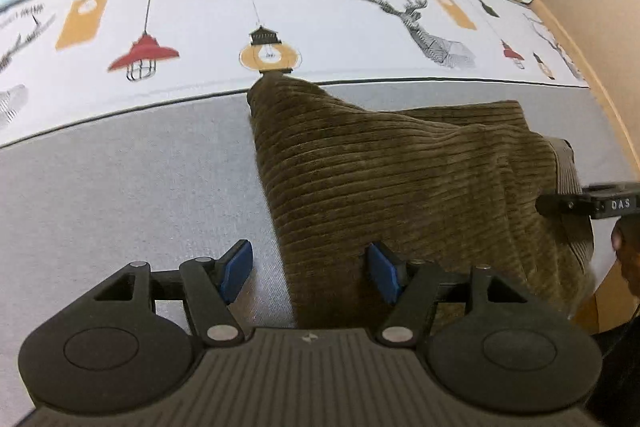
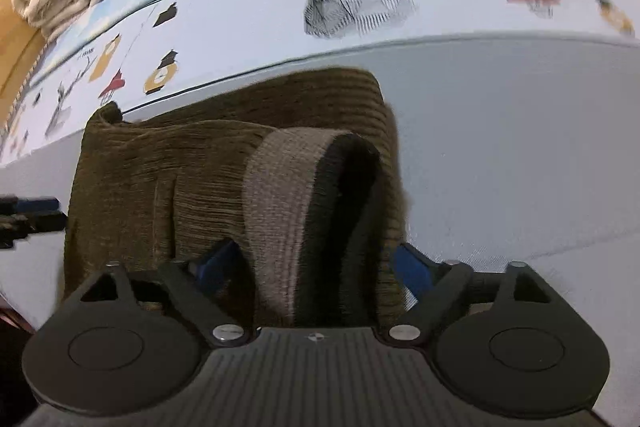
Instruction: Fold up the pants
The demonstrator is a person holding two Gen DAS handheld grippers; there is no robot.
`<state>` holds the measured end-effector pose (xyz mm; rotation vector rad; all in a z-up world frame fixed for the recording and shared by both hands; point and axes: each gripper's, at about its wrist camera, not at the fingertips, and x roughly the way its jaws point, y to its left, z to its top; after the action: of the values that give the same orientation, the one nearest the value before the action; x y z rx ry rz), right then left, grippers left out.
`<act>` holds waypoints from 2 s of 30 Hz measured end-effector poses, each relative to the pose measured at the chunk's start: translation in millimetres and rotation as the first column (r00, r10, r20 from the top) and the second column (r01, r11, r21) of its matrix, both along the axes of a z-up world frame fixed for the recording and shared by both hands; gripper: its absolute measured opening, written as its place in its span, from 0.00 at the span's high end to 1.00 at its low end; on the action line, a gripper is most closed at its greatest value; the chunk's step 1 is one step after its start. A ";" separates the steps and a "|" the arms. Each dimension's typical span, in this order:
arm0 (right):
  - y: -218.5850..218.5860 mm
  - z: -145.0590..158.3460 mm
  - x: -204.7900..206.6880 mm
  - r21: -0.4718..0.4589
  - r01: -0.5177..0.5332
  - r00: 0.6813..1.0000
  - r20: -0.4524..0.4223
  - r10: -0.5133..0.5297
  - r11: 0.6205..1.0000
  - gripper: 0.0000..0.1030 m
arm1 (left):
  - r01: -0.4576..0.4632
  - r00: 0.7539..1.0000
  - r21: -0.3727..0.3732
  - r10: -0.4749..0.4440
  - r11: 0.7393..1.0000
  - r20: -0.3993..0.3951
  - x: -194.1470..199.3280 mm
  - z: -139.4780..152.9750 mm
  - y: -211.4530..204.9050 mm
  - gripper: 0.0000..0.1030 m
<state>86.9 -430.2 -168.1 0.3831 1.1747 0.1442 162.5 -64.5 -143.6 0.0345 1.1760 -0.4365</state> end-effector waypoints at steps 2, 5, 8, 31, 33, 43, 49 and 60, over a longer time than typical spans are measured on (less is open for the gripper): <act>-4.8 -6.7 1.9 0.039 0.006 1.000 -0.011 -0.005 0.999 0.08 | -0.010 1.000 -0.008 0.010 1.000 -0.008 7.0 -3.5 -0.1 0.25; -8.2 -12.8 2.5 0.066 -0.006 1.000 -0.006 0.006 0.998 0.05 | -0.013 1.000 -0.010 0.013 1.000 -0.020 14.9 -11.0 -5.5 0.22; -9.0 -16.7 3.9 0.090 -0.023 1.000 0.009 0.023 0.996 0.05 | -0.005 0.998 -0.026 0.003 1.000 -0.059 23.5 -21.6 -9.8 0.18; 37.8 54.0 53.6 0.170 -0.125 0.904 0.427 0.042 0.977 0.54 | -0.081 0.935 -0.175 0.135 0.981 0.327 52.2 33.4 44.6 0.71; 48.6 60.6 73.4 0.147 -0.111 0.895 0.445 0.034 0.983 0.51 | -0.130 0.916 -0.180 0.188 0.975 0.354 58.2 36.8 54.0 0.64; 87.2 26.1 115.8 -0.105 -0.016 0.979 0.201 0.037 0.994 0.33 | -0.086 0.969 -0.161 0.120 0.983 0.217 63.9 22.5 62.3 0.55; 82.2 23.5 100.1 -0.149 0.046 0.985 0.172 -0.020 0.988 0.26 | -0.027 0.985 0.091 0.011 0.995 0.173 49.0 -1.0 40.5 0.39; 104.5 139.3 -6.6 -0.261 0.169 0.841 0.541 -0.001 0.950 0.10 | -0.195 0.828 0.102 0.108 0.975 0.550 -48.6 106.5 37.0 0.12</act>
<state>80.3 -325.7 -28.7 0.1081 0.6044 -0.0116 113.9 -27.5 -37.1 0.1871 0.6380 -0.1695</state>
